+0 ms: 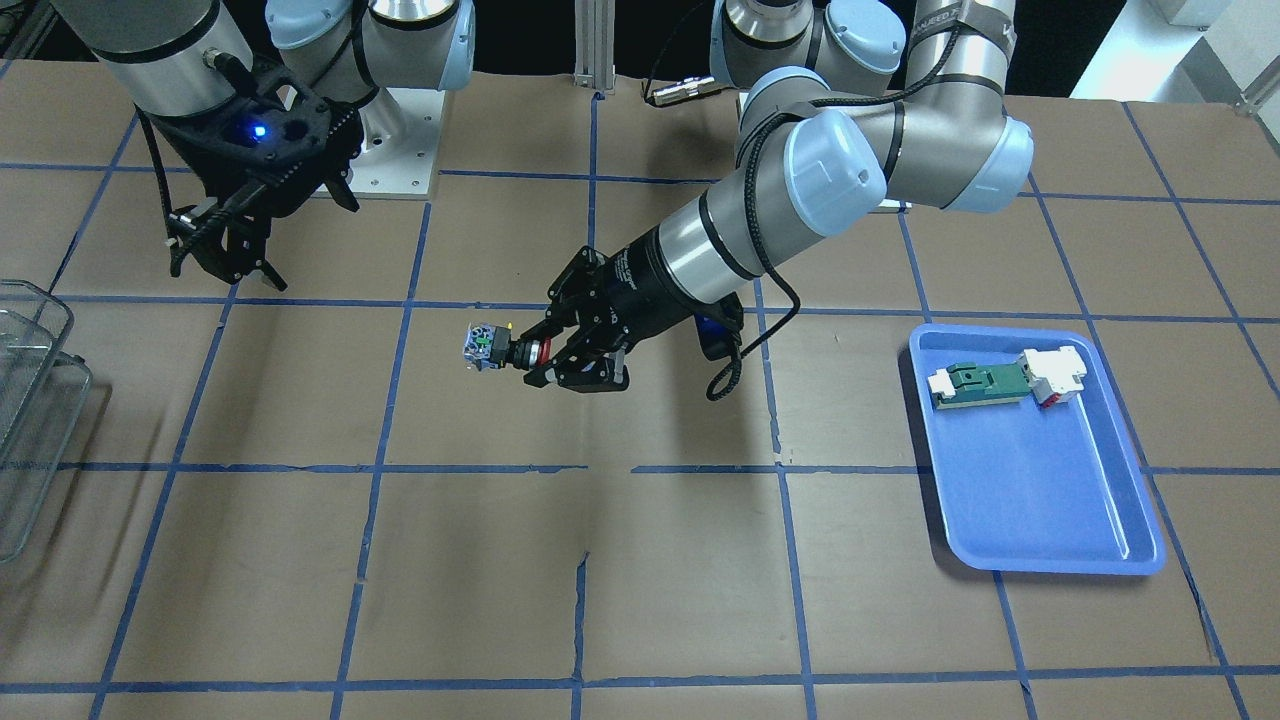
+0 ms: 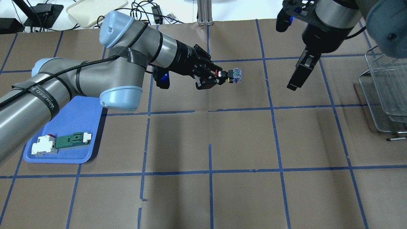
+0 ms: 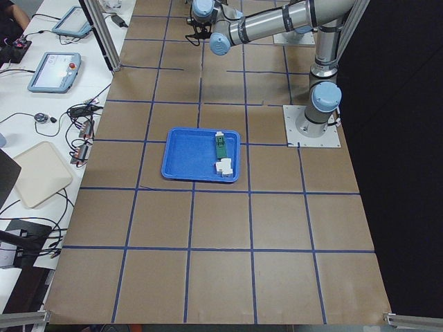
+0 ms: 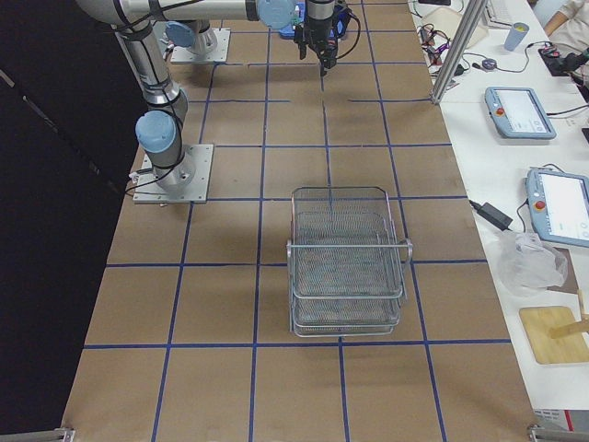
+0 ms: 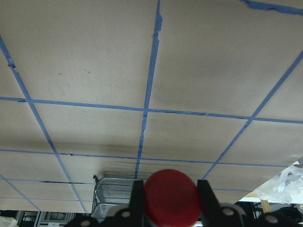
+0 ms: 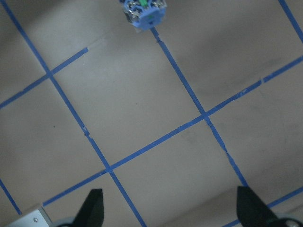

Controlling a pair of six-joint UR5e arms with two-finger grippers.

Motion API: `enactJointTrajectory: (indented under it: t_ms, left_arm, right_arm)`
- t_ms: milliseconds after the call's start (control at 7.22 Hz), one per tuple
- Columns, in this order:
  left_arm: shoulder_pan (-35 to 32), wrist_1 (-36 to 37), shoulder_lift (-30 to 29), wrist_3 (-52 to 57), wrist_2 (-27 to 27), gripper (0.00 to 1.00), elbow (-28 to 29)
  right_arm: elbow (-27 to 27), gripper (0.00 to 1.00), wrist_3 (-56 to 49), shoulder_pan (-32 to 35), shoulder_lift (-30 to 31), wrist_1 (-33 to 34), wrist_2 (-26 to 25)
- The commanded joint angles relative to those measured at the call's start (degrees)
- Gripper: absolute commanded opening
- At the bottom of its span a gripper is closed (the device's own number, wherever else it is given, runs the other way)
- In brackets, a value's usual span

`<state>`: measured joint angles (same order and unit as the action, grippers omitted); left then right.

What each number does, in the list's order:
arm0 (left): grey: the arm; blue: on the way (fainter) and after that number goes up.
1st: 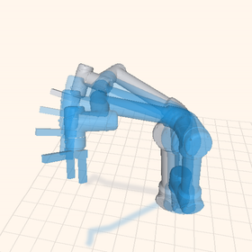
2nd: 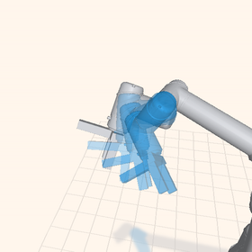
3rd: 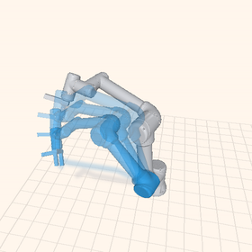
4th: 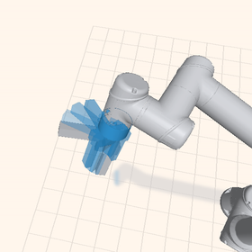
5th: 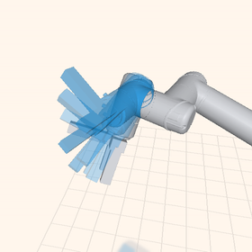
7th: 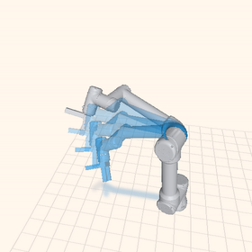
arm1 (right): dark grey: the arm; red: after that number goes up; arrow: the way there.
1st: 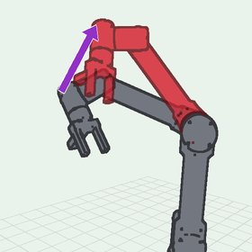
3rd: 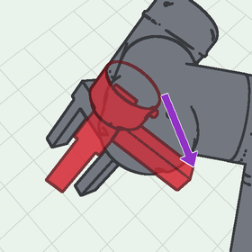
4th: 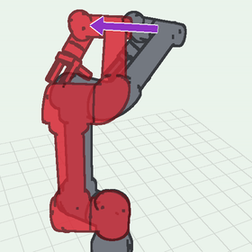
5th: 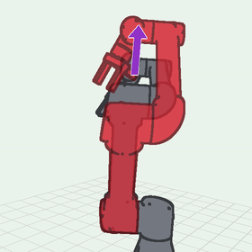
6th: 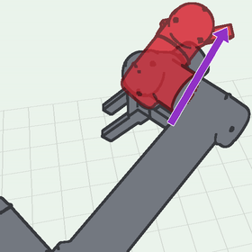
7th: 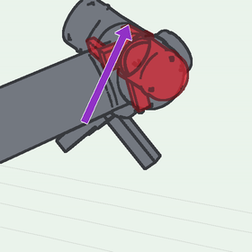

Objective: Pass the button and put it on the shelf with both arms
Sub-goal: 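Lower the right gripper onto the button held by the left gripper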

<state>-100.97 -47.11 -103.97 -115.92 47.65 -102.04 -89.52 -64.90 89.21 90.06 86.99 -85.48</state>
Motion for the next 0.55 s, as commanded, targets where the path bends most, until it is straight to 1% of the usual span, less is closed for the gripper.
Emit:
enactJointTrajectory:
  t_ms: [0,138,415]
  left_arm:
    - [-2.56,2.19,0.52,-4.29,-0.01,0.0,-0.18]
    - [-3.61,2.46,0.52,-5.01,0.24,0.0,-0.18]
    - [-5.28,3.95,-0.18,-7.11,0.51,0.0,0.17]
  right_arm:
    - [-0.22,1.0,-12.85,-0.08,-3.02,0.72,3.1]
    - [-0.22,1.0,-15.75,0.0,-3.22,3.16,5.74]
    - [-0.31,1.0,-20.33,0.09,-3.13,3.97,5.85]
